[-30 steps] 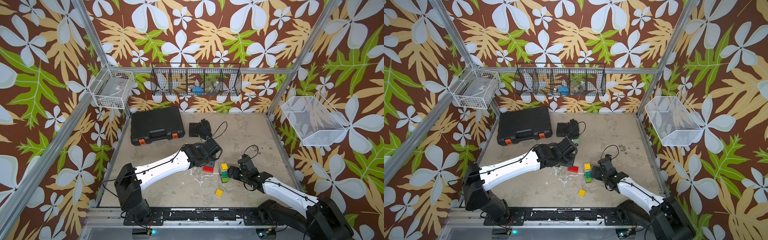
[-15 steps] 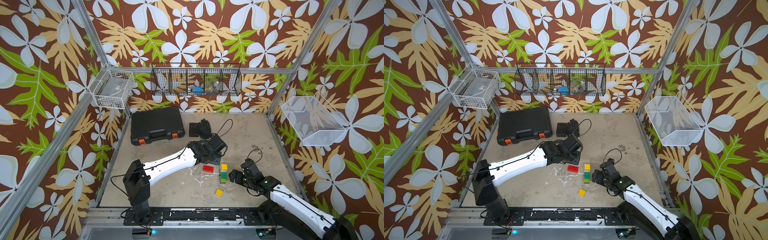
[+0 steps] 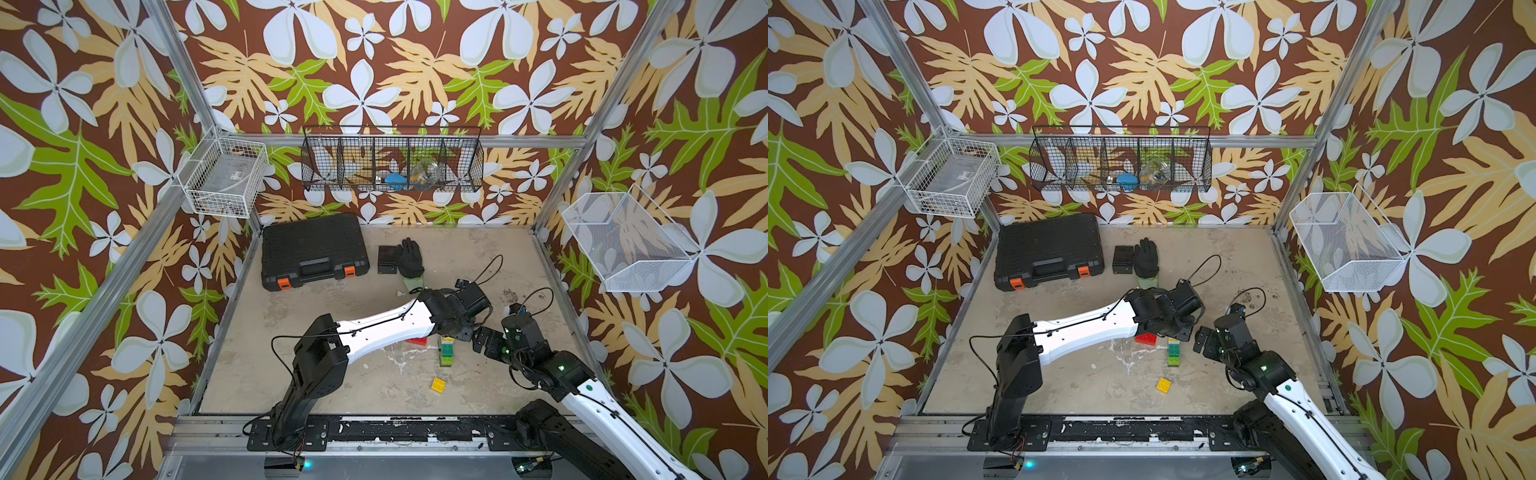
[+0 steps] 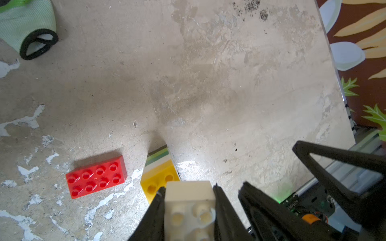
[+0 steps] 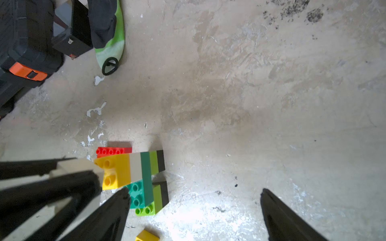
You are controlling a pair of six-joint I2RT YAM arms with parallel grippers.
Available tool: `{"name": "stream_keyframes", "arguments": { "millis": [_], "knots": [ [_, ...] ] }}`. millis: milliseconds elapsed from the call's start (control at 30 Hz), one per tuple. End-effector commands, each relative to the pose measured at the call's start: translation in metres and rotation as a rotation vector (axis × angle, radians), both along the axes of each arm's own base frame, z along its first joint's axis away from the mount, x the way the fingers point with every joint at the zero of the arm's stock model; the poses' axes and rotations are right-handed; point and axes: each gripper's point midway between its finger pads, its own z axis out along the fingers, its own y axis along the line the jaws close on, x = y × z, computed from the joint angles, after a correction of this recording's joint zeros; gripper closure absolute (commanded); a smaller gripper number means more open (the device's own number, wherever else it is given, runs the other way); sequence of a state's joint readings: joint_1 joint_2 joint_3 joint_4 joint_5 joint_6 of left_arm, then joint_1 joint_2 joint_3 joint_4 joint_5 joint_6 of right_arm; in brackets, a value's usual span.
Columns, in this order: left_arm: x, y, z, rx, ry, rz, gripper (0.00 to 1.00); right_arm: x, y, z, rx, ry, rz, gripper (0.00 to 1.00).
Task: Assemble a giraffe with lego
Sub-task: Assemble the lego brick with the lego brick.
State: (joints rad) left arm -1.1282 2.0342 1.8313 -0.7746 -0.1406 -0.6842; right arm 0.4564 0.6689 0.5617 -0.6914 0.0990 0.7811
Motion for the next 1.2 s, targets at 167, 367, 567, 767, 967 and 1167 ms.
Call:
{"name": "stream_keyframes", "arguments": {
  "millis": [167,367,567,767,967,1167],
  "knots": [
    [0.007,0.016,-0.011,0.081,-0.014,0.110,1.00,-0.006,-0.003,0.004,0.014,-0.011,-0.010,0.00],
    [0.007,0.019,-0.020,0.098,-0.002,0.149,1.00,-0.006,-0.004,0.006,0.019,-0.026,-0.011,0.01],
    [0.004,0.019,-0.026,0.096,0.025,0.171,1.00,-0.005,-0.004,0.010,0.024,-0.046,-0.013,0.01],
    [-0.002,0.018,-0.031,0.086,0.067,0.189,1.00,-0.005,-0.007,0.014,0.020,-0.065,-0.026,0.02],
    [-0.007,0.019,-0.030,0.078,0.078,0.207,1.00,-0.005,-0.009,0.017,0.029,-0.083,-0.038,0.02],
    [-0.008,0.019,-0.030,0.084,0.071,0.229,1.00,-0.005,-0.009,0.019,0.034,-0.094,-0.041,0.03]
  ]
}}
